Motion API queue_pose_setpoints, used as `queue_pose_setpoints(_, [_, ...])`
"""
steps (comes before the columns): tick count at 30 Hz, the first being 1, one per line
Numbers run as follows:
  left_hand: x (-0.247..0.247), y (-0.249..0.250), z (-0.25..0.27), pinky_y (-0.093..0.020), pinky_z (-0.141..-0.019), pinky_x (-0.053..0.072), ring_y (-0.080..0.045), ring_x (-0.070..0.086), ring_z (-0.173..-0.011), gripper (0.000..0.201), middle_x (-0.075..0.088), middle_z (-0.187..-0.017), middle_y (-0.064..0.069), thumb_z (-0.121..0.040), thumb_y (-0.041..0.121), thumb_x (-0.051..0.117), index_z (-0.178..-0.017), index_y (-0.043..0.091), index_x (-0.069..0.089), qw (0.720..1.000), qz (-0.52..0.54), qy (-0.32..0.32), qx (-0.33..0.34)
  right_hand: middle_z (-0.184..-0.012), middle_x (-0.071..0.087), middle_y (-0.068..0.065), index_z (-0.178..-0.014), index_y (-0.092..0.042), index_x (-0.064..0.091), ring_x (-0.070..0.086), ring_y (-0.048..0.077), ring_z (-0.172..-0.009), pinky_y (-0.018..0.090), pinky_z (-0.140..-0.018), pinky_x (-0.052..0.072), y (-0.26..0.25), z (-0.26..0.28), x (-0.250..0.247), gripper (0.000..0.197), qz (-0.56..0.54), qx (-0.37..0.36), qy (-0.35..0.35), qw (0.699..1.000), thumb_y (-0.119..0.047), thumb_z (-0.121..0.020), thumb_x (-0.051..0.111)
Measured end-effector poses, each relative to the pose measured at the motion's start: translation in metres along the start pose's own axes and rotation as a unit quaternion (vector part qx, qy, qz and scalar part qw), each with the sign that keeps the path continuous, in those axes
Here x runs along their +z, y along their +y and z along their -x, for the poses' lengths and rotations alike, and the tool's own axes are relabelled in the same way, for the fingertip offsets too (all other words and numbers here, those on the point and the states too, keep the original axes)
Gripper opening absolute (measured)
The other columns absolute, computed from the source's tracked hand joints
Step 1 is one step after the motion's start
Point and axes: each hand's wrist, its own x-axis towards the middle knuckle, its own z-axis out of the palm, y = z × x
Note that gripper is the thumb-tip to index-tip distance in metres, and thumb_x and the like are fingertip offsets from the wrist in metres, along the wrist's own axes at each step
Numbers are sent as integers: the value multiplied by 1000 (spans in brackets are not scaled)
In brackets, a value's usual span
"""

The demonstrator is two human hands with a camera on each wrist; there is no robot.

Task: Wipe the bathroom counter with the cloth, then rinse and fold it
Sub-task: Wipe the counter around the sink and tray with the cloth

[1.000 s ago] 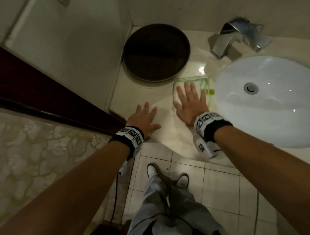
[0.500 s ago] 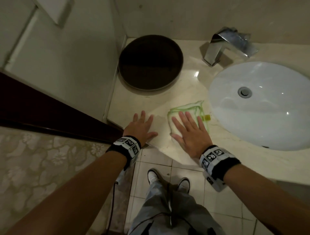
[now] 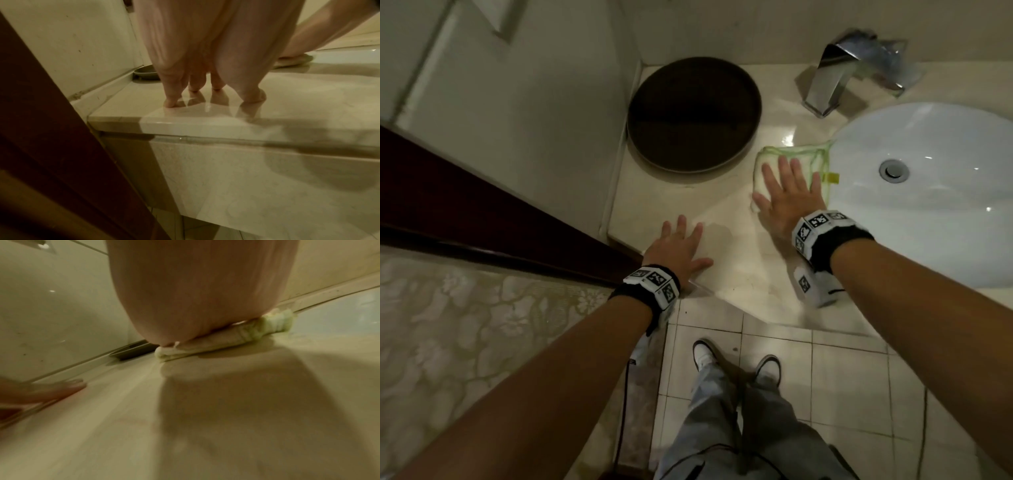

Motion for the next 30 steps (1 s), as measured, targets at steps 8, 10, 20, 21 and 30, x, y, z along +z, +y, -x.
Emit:
queue_pose_setpoints(8, [1, 1, -3, -51, -114, 23, -39, -1, -147, 77, -7, -161, -11, -95, 57, 39, -154, 25, 0, 1000, 5, 1, -5, -162, -7, 7, -155, -24, 5, -9, 27, -149, 55, -117, -5, -17, 118, 48, 65, -6, -45, 21, 999, -56, -98, 7])
queue_pose_setpoints(10, [1, 1, -2, -51, -114, 23, -39, -1, -147, 77, -8, -161, -10, -95, 57, 39, -154, 25, 0, 1000, 8, 1, -4, -162, -1, 9, -155, -22, 12, -5, 29, -149, 58, -117, 1, -18, 145, 66, 65, 6, -55, 21, 998, -55, -99, 11])
queue_pose_setpoints(20, [4, -2, -3, -51, -115, 23, -39, -1, -147, 76, -8, -161, -10, -96, 55, 39, -154, 25, 0, 1000, 18, 3, 3, -162, -12, 0, -154, -33, -3, -16, 20, -148, 51, -119, -5, -7, 136, 60, 64, 13, -48, 8, 999, -59, -95, 0])
queue_pose_setpoints(21, [4, -3, -2, -51, -115, 23, -39, -2, -147, 76, -8, -161, -10, -96, 55, 39, -154, 25, 0, 1000, 19, 2, 6, -162, -14, 0, -153, -34, -5, -16, 20, -148, 51, -119, -6, -6, 126, 55, 62, 8, -32, 10, 999, -58, -96, 1])
queue_pose_setpoints(30, [12, -6, -1, -51, -116, 18, -38, -6, -147, 104, -13, -161, -10, -79, 77, 45, -153, 26, -7, 1000, 19, 7, 22, -158, -27, 0, -151, -32, -16, -26, 21, -145, 53, -117, -11, -12, 85, 30, 62, -29, 31, -22, 999, -56, -97, 0])
